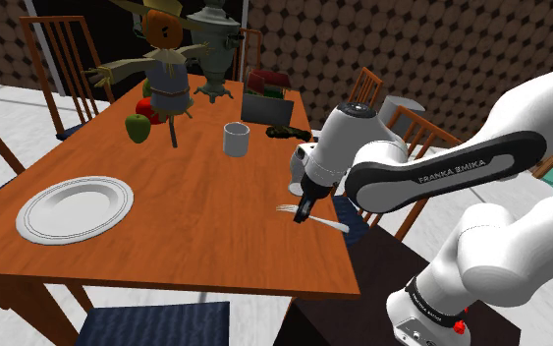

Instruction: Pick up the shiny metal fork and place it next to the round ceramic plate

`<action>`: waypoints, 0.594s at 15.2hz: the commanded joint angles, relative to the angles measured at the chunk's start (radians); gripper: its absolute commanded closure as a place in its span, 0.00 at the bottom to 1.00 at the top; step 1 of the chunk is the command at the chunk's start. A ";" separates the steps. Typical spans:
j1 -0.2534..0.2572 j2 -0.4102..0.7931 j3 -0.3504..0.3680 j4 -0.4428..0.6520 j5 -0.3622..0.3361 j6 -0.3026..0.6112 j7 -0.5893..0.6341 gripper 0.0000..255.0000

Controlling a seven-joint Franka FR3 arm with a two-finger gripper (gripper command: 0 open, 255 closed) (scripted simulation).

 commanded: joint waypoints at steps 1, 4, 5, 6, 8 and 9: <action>0.003 -0.021 -0.005 0.016 0.004 -0.037 -0.006 1.00; 0.006 -0.049 -0.012 0.038 0.008 -0.088 -0.013 1.00; 0.007 -0.058 -0.014 0.046 0.009 -0.104 -0.015 1.00; 0.008 -0.067 -0.016 0.054 0.010 -0.121 -0.017 1.00; 0.003 -0.026 -0.006 0.095 0.003 -0.121 -0.005 1.00; -0.003 0.017 0.005 0.132 -0.005 -0.115 0.008 1.00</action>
